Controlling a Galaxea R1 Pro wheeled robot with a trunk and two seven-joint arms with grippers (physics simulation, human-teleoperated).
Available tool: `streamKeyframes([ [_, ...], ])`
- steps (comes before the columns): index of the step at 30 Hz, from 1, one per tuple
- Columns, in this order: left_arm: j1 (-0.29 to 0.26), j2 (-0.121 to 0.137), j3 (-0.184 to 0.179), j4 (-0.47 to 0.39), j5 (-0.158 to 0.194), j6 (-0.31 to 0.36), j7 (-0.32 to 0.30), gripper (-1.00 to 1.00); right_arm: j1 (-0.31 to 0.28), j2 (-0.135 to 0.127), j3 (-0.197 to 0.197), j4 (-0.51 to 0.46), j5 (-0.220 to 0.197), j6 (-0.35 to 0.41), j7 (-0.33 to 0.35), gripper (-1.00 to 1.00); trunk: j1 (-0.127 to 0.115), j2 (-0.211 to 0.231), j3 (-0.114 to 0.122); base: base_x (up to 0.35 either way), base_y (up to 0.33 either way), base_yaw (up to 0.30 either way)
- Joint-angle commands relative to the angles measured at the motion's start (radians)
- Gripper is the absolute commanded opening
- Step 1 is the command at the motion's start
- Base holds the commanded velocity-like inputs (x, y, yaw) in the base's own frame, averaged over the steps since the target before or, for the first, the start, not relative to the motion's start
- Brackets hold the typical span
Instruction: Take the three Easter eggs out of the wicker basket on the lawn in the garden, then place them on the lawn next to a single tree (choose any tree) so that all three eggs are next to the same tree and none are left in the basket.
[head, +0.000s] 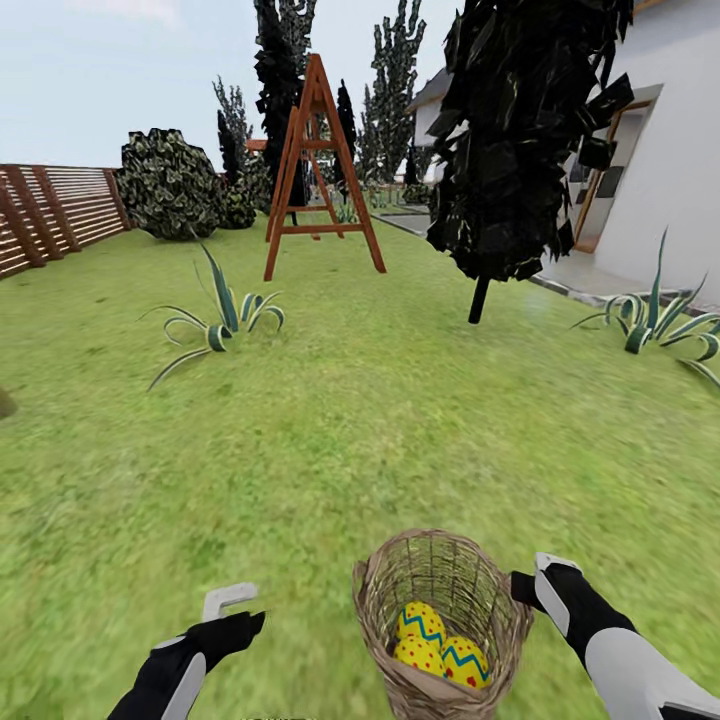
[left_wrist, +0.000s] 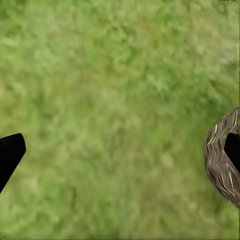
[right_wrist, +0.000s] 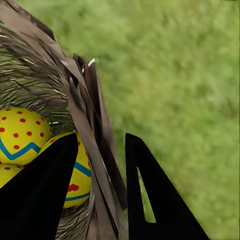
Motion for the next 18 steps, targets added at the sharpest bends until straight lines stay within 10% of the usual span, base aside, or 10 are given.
streamKeyframes([
  [1, -0.001, 0.001, -0.004, -0.001, 0.01, 0.003, 0.01, 1.0, 0.0, 0.0, -0.002, -0.003, -0.016, 0.004, -0.006, -1.0, 0.0, 0.0, -0.001, 0.015, 0.177, 0.268],
  [18, 0.001, 0.0, -0.004, -0.001, 0.013, 0.003, 0.008, 1.0, 0.0, 0.011, -0.002, -0.003, -0.016, 0.004, -0.011, -1.0, 0.0, 0.0, -0.01, 0.001, 0.041, 0.269],
])
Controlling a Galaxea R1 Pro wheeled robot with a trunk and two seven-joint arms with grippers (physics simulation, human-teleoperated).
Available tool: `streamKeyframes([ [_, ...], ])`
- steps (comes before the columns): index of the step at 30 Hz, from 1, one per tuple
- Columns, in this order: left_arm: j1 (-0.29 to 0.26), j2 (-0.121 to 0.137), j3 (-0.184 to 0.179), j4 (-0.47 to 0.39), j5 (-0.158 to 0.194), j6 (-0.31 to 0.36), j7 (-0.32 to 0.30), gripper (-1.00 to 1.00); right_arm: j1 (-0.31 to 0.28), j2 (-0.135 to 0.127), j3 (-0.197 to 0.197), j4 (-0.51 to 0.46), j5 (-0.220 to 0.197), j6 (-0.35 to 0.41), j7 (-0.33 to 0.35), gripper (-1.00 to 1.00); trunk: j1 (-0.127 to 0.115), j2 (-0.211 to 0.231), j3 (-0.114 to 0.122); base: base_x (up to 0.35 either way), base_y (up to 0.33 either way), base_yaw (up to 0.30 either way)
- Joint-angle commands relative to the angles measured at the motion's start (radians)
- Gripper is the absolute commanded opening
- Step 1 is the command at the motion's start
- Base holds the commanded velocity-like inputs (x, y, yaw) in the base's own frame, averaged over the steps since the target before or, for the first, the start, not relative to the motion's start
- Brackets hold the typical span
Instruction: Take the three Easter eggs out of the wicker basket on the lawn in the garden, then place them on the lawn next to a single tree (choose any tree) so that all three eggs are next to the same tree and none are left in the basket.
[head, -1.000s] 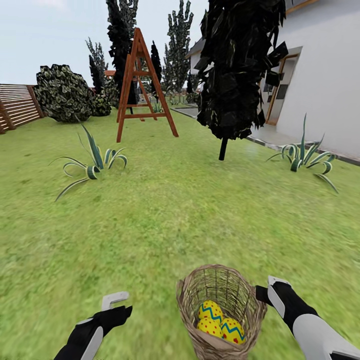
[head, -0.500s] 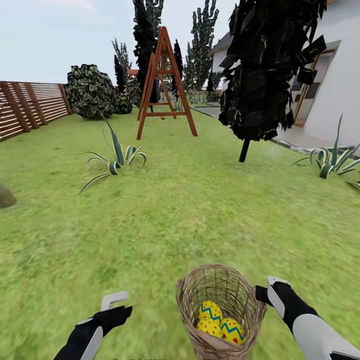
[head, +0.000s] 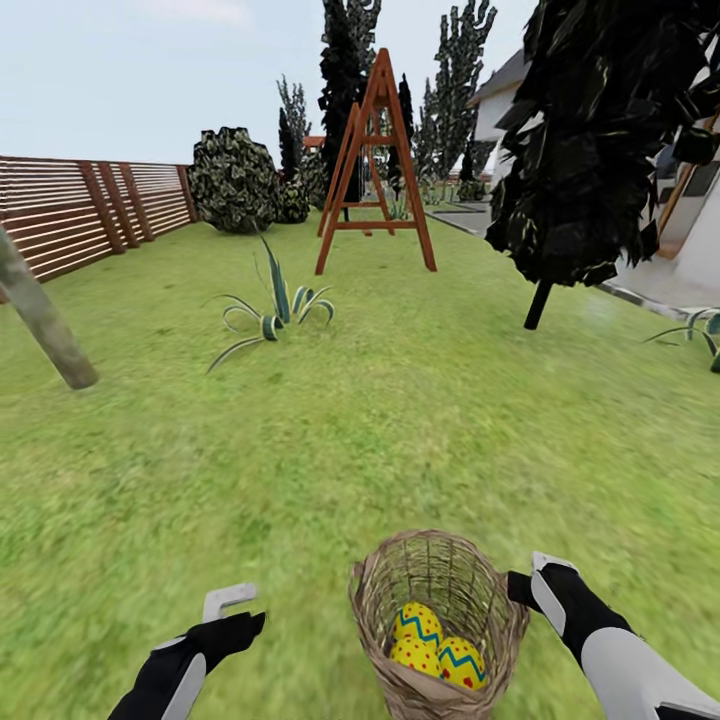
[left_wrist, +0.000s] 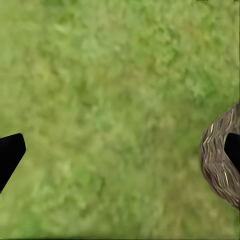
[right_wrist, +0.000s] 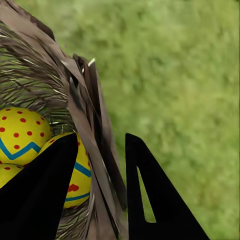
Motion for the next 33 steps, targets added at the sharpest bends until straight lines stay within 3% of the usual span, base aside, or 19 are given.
streamKeyframes([
  [1, -0.001, 0.001, -0.004, -0.001, 0.01, 0.003, 0.01, 1.0, 0.0, 0.0, -0.002, -0.003, -0.017, 0.003, -0.006, -1.0, 0.0, 0.0, -0.001, 0.0, 0.007, 0.269],
  [33, -0.001, 0.001, 0.0, 0.011, 0.009, 0.005, 0.012, 1.0, 0.0, 0.002, -0.001, -0.003, -0.017, 0.003, -0.006, -1.0, 0.0, 0.0, -0.018, 0.0, 0.0, 0.269],
])
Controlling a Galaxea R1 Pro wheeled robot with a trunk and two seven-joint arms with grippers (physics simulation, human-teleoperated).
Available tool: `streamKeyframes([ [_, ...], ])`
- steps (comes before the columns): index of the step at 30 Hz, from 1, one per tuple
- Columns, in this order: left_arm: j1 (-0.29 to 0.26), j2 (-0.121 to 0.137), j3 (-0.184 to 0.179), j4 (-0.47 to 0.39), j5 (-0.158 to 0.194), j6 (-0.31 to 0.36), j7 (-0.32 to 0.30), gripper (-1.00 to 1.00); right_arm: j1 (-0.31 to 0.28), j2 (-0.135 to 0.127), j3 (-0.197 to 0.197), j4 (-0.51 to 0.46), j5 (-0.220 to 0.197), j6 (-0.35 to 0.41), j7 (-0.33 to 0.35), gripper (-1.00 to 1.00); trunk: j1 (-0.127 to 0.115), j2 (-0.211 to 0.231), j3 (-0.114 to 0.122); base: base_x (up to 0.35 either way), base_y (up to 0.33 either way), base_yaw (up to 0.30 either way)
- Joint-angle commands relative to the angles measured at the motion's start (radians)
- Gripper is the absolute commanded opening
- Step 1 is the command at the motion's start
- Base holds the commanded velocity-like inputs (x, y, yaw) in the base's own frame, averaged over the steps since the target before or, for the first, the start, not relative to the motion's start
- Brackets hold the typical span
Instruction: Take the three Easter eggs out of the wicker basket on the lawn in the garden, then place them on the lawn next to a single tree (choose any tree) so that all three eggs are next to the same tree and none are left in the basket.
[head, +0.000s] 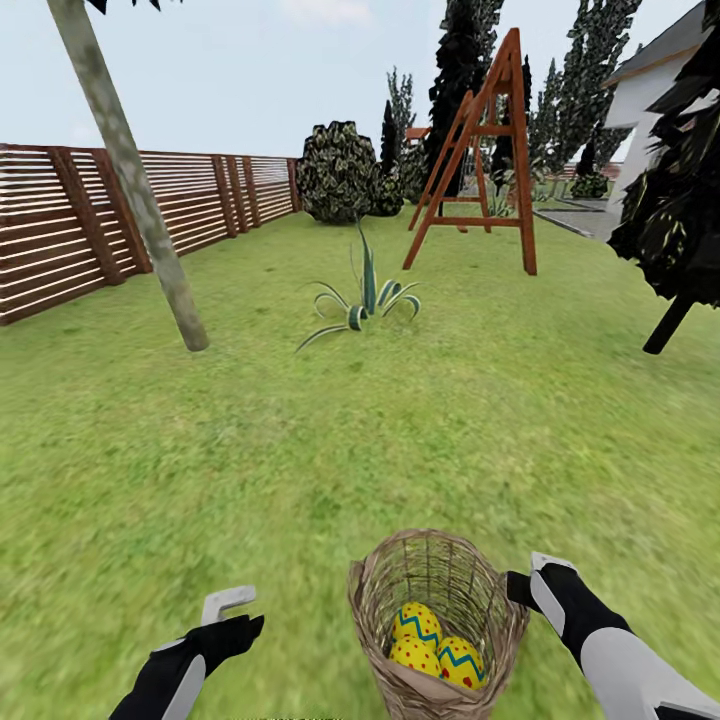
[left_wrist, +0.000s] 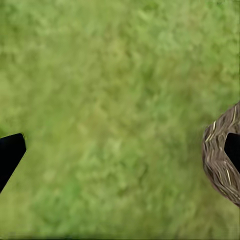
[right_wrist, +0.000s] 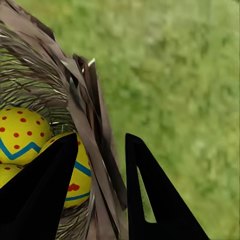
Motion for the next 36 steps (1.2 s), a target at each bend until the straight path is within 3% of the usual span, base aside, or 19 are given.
streamKeyframes([
  [1, -0.001, 0.001, -0.004, -0.001, 0.01, 0.003, 0.011, 1.0, 0.0, 0.0, -0.002, -0.002, -0.016, 0.004, -0.006, -1.0, 0.0, 0.0, -0.001, 0.0, 0.0, 0.269],
  [36, -0.001, 0.001, -0.004, 0.005, 0.012, 0.002, -0.007, 1.0, 0.0, 0.007, 0.003, -0.002, -0.015, 0.003, -0.006, -1.0, 0.0, 0.0, -0.02, 0.0, 0.0, 0.269],
])
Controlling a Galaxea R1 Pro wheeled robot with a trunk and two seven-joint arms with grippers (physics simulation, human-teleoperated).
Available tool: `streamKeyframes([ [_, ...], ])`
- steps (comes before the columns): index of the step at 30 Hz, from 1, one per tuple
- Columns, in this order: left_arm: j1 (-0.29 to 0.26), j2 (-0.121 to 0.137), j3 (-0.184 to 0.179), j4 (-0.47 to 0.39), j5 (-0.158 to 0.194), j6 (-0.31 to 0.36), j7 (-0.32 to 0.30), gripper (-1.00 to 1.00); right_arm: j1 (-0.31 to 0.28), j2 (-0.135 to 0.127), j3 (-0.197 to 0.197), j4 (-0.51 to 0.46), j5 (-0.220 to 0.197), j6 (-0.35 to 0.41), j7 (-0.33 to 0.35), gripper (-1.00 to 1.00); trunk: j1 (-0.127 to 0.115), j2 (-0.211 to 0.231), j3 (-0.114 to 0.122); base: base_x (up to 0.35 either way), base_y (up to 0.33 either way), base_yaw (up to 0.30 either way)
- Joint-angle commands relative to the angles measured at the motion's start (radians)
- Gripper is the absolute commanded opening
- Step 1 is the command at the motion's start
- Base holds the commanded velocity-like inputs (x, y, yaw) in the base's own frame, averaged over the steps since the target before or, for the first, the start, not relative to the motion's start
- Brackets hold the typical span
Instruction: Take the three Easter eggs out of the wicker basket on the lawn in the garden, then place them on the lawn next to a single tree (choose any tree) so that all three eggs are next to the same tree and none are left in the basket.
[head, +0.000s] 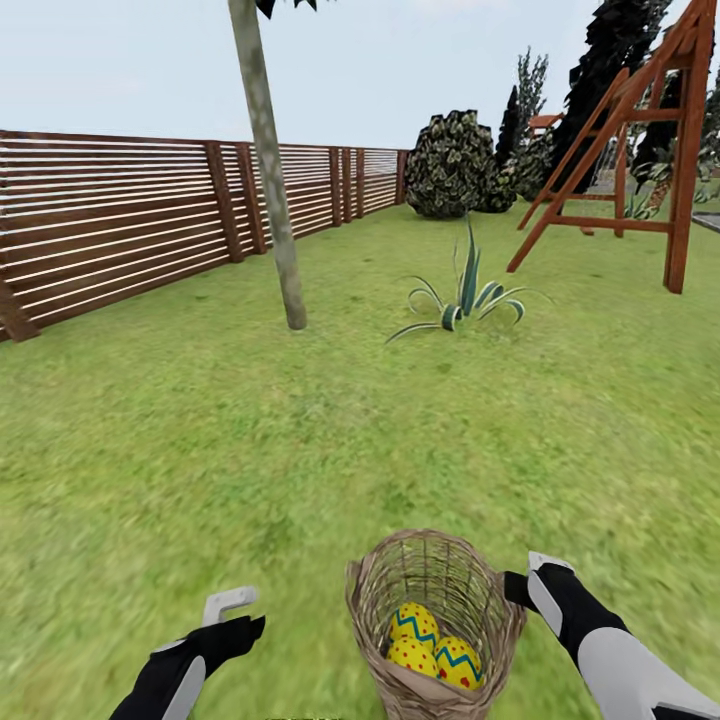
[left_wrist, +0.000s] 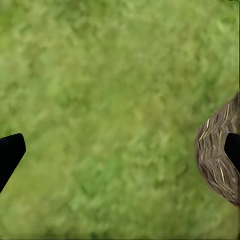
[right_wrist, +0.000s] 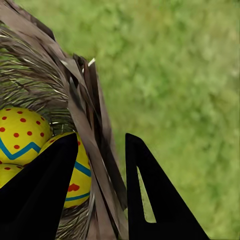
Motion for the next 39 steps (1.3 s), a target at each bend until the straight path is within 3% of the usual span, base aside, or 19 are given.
streamKeyframes([
  [1, -0.001, 0.001, -0.004, -0.001, 0.01, 0.003, 0.006, 1.0, 0.0, 0.0, 0.006, -0.002, -0.015, 0.003, -0.007, -1.0, 0.0, 0.0, -0.001, 0.0, 0.0, 0.269],
  [5, -0.001, 0.001, -0.004, -0.002, 0.01, 0.003, -0.003, 1.0, 0.0, 0.0, 0.031, -0.002, -0.016, 0.002, -0.009, -1.0, 0.0, 0.0, -0.003, 0.019, 0.0, 0.269],
  [14, -0.001, 0.002, -0.004, -0.003, 0.01, 0.001, -0.009, 1.0, 0.0, 0.0, 0.035, -0.002, -0.016, 0.002, -0.009, -1.0, 0.0, 0.0, -0.008, 0.254, 0.072, 0.258],
  [22, -0.001, 0.003, -0.004, -0.002, 0.01, 0.001, -0.022, 1.0, 0.0, 0.001, 0.036, -0.001, -0.016, 0.001, -0.008, -1.0, 0.0, 0.0, -0.008, 0.325, 0.106, 0.033],
  [28, -0.001, 0.003, -0.004, -0.001, 0.01, 0.001, -0.023, 1.0, 0.0, 0.016, 0.036, -0.005, -0.015, 0.001, -0.006, -1.0, 0.0, 0.0, -0.008, 0.325, 0.106, 0.0],
  [39, -0.001, 0.003, -0.004, -0.001, 0.009, 0.003, -0.023, 1.0, 0.0, 0.017, 0.036, -0.005, -0.015, 0.001, -0.005, -1.0, -0.042, 0.077, 0.027, 0.248, 0.014, 0.0],
])
